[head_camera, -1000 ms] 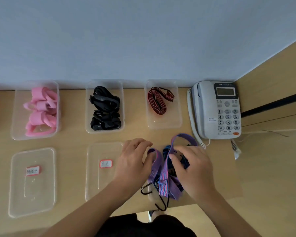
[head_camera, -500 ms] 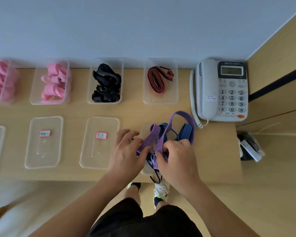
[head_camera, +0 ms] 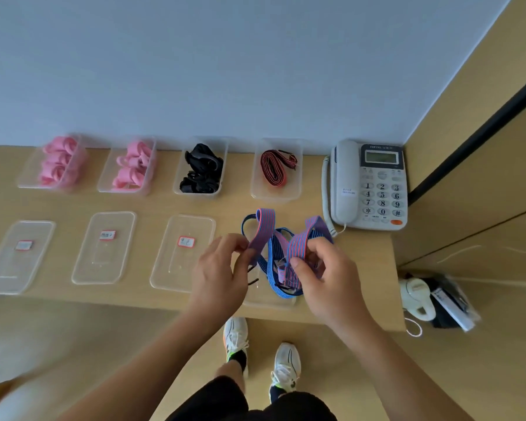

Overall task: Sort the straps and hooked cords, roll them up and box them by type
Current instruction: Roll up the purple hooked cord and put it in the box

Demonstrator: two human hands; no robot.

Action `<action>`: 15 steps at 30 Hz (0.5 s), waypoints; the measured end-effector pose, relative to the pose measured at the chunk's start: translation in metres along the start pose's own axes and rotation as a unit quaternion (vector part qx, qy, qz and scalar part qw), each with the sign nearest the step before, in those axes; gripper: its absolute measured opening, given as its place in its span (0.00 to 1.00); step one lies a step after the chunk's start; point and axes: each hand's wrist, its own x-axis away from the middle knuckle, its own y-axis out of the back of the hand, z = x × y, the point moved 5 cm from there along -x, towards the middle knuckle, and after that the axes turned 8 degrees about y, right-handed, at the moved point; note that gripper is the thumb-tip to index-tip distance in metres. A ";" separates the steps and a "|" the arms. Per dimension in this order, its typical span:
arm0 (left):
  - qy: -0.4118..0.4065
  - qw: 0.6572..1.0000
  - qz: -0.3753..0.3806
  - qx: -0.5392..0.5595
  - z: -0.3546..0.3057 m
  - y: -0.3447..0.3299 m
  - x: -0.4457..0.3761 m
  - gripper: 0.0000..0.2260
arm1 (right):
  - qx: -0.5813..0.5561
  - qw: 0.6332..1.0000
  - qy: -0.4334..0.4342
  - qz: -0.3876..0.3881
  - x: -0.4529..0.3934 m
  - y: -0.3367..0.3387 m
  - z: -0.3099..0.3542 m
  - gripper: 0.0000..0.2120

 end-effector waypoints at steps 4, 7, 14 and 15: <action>-0.002 1.000 -0.020 0.020 -0.019 0.017 0.004 0.04 | -0.046 0.999 0.003 -0.025 0.003 0.018 0.012 0.03; 0.021 0.998 -0.012 0.062 -0.029 0.028 0.007 0.08 | -0.064 0.997 0.012 -0.051 0.007 0.035 0.027 0.04; -0.013 0.992 0.024 0.125 -0.064 0.056 0.019 0.09 | -0.070 0.986 0.058 -0.140 0.020 0.076 0.066 0.04; -0.015 0.990 0.039 0.138 -0.067 0.057 0.021 0.09 | -0.066 0.984 0.068 -0.152 0.024 0.082 0.074 0.06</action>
